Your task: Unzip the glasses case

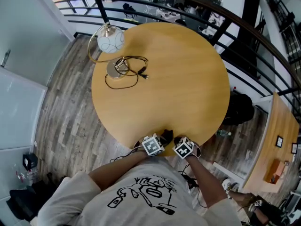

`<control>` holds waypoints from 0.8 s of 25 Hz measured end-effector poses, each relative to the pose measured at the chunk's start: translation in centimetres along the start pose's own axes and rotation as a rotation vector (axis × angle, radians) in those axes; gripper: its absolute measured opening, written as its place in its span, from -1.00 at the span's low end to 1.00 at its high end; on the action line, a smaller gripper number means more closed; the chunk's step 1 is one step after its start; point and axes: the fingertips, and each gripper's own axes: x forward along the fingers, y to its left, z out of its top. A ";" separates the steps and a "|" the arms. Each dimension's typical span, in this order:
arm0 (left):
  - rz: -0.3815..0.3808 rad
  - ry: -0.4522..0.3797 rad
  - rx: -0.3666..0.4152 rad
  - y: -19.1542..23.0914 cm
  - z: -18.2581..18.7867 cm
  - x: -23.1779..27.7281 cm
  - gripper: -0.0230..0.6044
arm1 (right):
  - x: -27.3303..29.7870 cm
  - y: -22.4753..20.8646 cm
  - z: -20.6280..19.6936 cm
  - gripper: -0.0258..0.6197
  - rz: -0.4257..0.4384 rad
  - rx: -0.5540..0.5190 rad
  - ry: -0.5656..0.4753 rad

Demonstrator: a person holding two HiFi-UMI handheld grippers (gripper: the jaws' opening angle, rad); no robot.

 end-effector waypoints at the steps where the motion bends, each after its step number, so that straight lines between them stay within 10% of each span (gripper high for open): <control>1: -0.002 -0.002 -0.004 0.0 0.0 0.0 -0.91 | 0.0 -0.4 0.2 -0.85 -0.011 -0.016 0.000; 13: -0.002 -0.001 0.046 0.0 -0.1 0.5 -0.91 | -0.3 -5.3 5.3 -0.85 -0.155 -0.276 0.007; 20: -0.025 -0.025 -0.020 0.2 -0.1 0.0 -0.91 | -0.6 -5.5 4.6 -0.85 -0.103 -0.180 -0.024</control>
